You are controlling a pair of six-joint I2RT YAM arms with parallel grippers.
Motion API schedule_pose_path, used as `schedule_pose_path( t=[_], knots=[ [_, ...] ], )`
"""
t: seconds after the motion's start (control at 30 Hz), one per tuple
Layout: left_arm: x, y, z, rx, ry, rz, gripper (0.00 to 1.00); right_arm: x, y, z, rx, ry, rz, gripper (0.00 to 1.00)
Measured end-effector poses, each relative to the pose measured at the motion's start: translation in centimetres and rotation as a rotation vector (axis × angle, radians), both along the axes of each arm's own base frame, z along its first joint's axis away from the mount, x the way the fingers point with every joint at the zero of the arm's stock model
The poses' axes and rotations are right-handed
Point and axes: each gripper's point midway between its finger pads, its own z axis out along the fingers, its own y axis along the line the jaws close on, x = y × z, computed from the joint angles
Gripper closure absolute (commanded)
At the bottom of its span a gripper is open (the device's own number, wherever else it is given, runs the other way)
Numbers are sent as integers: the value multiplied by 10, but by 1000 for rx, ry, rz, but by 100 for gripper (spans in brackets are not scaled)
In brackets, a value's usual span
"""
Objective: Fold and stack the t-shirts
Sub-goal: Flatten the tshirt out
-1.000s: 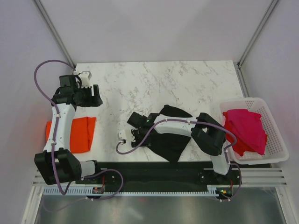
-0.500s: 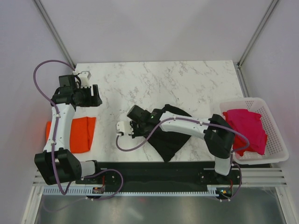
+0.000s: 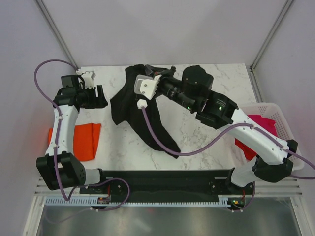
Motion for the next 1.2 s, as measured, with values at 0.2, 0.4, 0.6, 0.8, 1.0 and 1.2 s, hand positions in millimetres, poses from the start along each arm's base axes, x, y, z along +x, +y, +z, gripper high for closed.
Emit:
schedule_pose_path(
  t=[0.2, 0.4, 0.6, 0.8, 1.0, 1.2],
  knots=[
    [6, 1, 10, 1, -26, 0, 27, 38, -55, 29, 6, -92, -185, 100],
    [7, -2, 8, -17, -16, -4, 29, 73, -113, -27, -84, -40, -359, 100],
    [6, -11, 9, -60, -16, -34, 32, 79, -164, -226, -411, 269, -448, 100],
    [-5, -45, -7, -111, 42, -141, 33, 9, -212, -380, -715, 647, -418, 100],
    [-24, -112, -72, -137, 288, -361, 44, -5, -223, -386, -682, 714, -445, 100],
    [-19, -124, -142, -132, 555, -404, 53, 0, -230, -384, -658, 727, -478, 100]
  ],
)
